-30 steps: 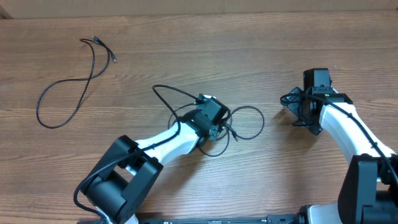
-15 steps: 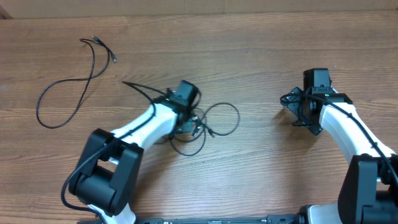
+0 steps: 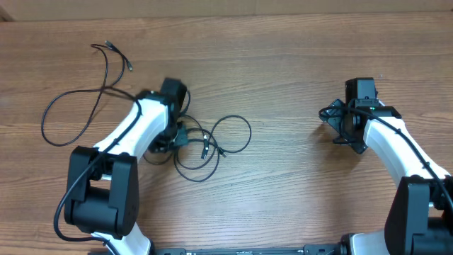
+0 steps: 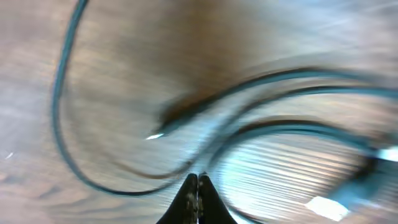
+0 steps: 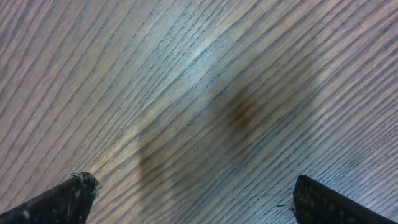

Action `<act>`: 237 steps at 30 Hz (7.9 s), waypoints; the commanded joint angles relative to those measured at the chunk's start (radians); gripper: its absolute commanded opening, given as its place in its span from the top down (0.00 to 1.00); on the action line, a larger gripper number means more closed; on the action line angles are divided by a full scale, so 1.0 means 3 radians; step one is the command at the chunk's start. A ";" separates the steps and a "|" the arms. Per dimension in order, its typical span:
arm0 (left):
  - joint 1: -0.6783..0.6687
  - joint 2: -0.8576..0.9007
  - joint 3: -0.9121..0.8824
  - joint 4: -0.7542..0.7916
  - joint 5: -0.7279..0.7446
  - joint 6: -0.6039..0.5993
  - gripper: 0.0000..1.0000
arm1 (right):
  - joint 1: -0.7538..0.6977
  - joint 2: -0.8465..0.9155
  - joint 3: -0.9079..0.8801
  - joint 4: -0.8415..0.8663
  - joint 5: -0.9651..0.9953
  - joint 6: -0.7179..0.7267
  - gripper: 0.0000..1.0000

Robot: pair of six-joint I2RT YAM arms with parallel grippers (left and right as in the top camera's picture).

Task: Untangle cables

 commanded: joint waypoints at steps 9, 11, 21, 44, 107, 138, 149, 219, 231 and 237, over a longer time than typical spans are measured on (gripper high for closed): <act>-0.0608 -0.0009 0.0262 0.0107 0.1094 0.0806 0.53 | -0.0010 -0.0052 0.0001 0.0017 0.0004 -0.0023 0.00; -0.0724 -0.0009 0.0219 0.0104 0.1069 0.0891 0.51 | -0.0010 -0.0052 0.0001 0.0017 0.0004 -0.0022 0.00; -0.1016 -0.0009 -0.0141 0.0406 0.0895 0.0867 0.58 | -0.0010 -0.0052 0.0001 0.0017 0.0004 -0.0023 0.00; -0.0978 -0.0010 -0.0153 0.0366 0.1144 0.1057 0.81 | -0.0010 -0.0052 0.0001 0.0017 0.0004 -0.0023 0.00; -0.0973 -0.0009 -0.1029 0.1082 0.0328 0.1082 0.96 | -0.0010 -0.0052 0.0001 0.0017 0.0004 -0.0023 0.00; -0.0971 -0.2015 0.0717 0.0198 0.1158 0.0988 0.96 | -0.0010 -0.0052 0.0001 0.0017 0.0004 -0.0022 0.00; -0.0973 -0.3051 0.0750 0.0613 0.0979 0.0987 0.95 | -0.0010 -0.0052 0.0001 0.0017 0.0004 -0.0023 0.00; -0.0974 0.0521 0.0725 -0.0407 0.0664 -0.0605 0.73 | -0.0010 -0.0052 0.0001 0.0017 0.0004 -0.0023 0.00; -0.1021 0.0521 0.0682 -0.0408 0.0484 -0.1161 0.52 | -0.0010 -0.0052 0.0001 0.0017 0.0004 -0.0023 0.00; -0.1074 0.0521 0.0669 -0.0406 0.0736 -0.1750 0.44 | -0.0010 -0.0052 0.0001 0.0017 0.0004 -0.0023 0.00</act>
